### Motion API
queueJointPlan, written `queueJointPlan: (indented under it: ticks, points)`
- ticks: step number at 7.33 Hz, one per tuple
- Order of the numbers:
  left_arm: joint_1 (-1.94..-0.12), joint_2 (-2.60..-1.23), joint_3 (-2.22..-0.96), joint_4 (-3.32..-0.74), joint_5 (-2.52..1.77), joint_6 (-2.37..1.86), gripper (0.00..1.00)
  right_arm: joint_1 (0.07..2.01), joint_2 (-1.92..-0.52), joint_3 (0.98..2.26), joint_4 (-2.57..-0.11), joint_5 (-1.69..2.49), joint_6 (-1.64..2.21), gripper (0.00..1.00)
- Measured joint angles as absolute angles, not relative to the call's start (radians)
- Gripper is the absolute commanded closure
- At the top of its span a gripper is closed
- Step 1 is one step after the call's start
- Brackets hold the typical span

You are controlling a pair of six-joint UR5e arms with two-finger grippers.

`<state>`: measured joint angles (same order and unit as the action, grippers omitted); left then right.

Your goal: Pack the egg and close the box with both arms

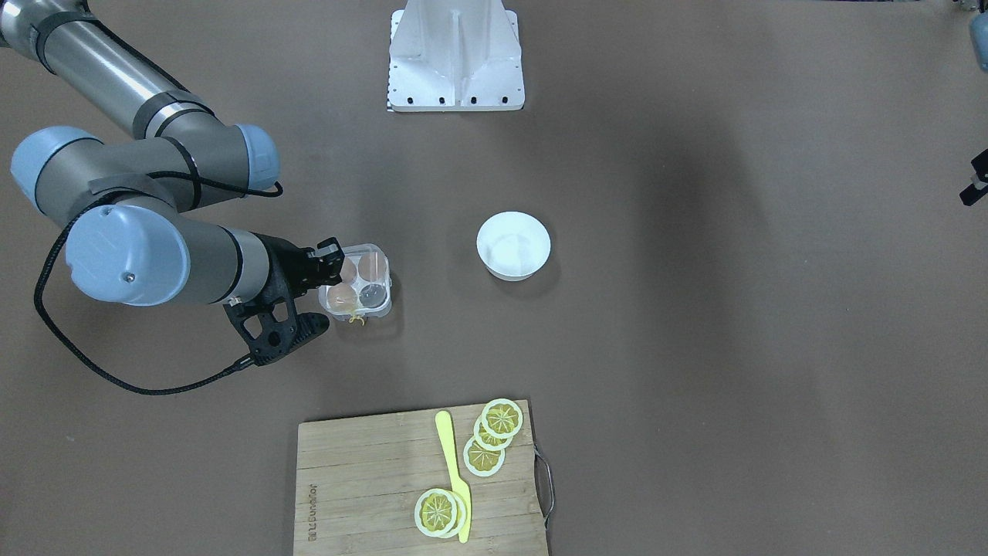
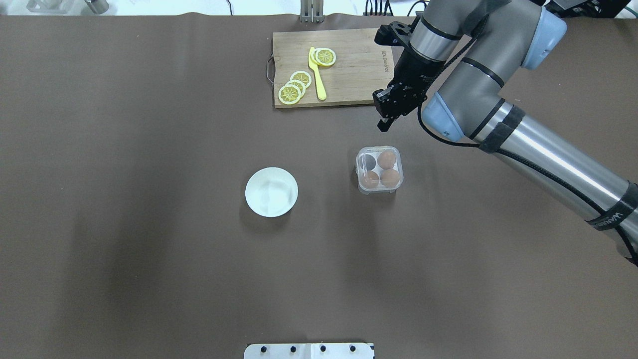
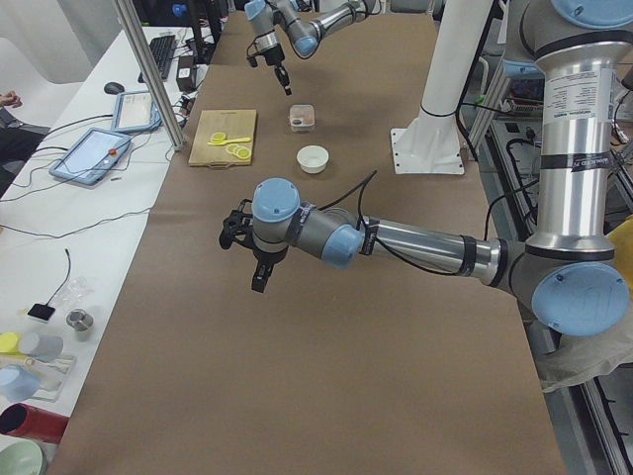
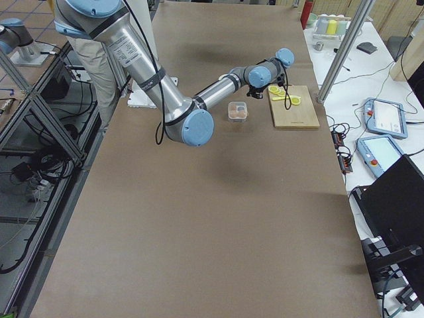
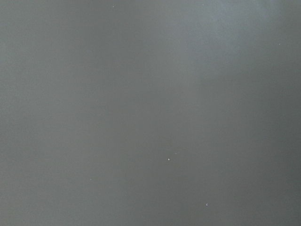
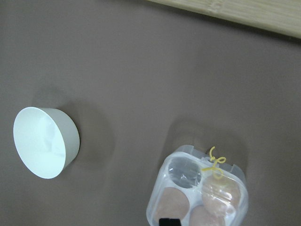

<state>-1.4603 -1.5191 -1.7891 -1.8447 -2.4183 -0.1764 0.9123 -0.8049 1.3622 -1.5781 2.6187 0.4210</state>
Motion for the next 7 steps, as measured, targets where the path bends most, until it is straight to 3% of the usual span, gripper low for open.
queueJointPlan:
  ticks: [4,7]
  points:
    - [-1.460,-1.506,-1.785,-1.849,-2.416,-0.176,0.02,0.980,-0.839,1.361,-1.522,2.613,0.435,0.00]
    - [-1.460,-1.505,-1.783,-1.849,-2.415,-0.176,0.02,1.154,-0.988,1.416,-1.520,2.606,0.342,0.00]
